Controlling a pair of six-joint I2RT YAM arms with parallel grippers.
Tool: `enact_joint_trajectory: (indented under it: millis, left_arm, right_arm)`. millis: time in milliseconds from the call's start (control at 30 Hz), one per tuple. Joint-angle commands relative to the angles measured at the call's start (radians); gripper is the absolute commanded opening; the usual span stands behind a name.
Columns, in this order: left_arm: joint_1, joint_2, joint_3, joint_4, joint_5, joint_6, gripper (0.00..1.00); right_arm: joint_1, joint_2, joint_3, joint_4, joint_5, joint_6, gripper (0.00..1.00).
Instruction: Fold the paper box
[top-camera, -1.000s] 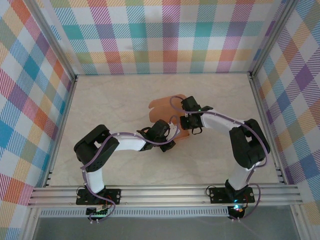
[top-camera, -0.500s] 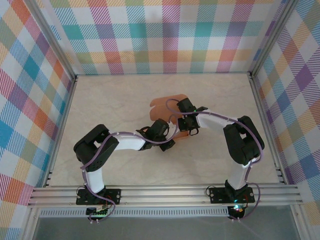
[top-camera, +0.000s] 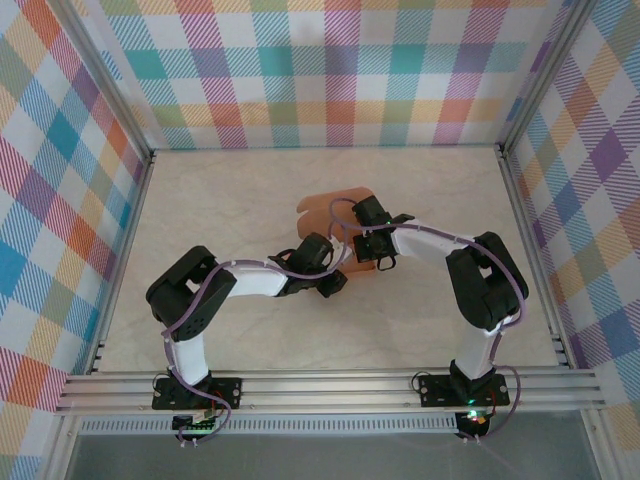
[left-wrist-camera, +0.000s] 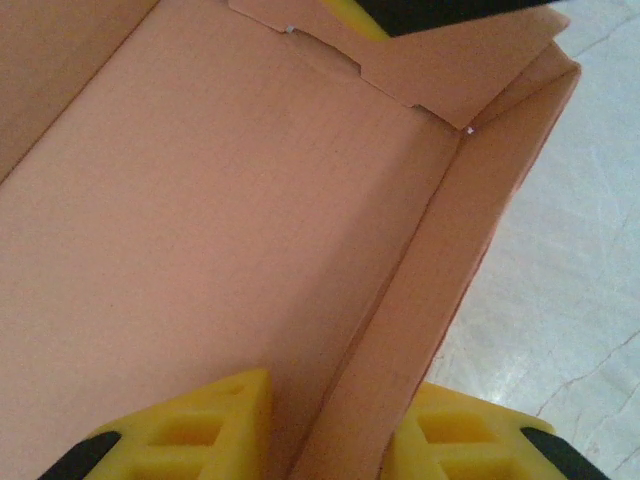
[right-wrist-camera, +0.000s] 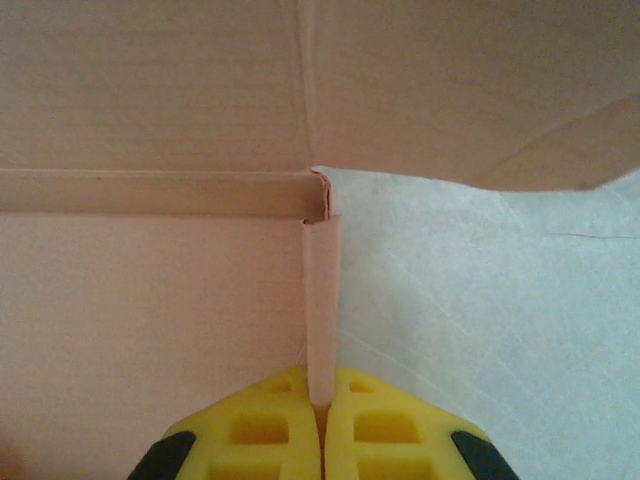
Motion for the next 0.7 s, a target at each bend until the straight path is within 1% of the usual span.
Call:
enact_joint_trajectory:
  millis: [0, 133, 200, 300, 367, 500, 667]
  left_arm:
    - [0.043, 0.038, 0.032, 0.039, -0.042, -0.109, 0.3]
    - [0.061, 0.041, 0.056, 0.039, 0.003, -0.169, 0.29]
    - [0.064, 0.041, 0.065, 0.038, 0.033, -0.162, 0.3]
    - [0.064, 0.038, 0.072, 0.01, 0.009, -0.158, 0.3]
    - [0.077, 0.037, 0.065, 0.018, 0.017, -0.182, 0.3]
    - [0.109, 0.049, 0.071, 0.029, 0.055, -0.268, 0.3]
    - [0.119, 0.085, 0.121, 0.005, 0.083, -0.364, 0.29]
  right_arm:
    - [0.028, 0.003, -0.022, -0.04, -0.048, -0.016, 0.02]
    - [0.03, 0.003, -0.027, -0.041, -0.045, -0.013, 0.02]
    - [0.03, 0.004, -0.024, -0.042, -0.043, -0.009, 0.03]
    - [0.03, 0.004, -0.016, -0.043, -0.045, -0.012, 0.02]
    - [0.03, 0.006, -0.012, -0.048, -0.053, -0.015, 0.02]
    - [0.034, 0.009, -0.022, -0.055, -0.052, -0.014, 0.03]
    - [0.038, -0.011, -0.047, -0.056, -0.043, -0.007, 0.03]
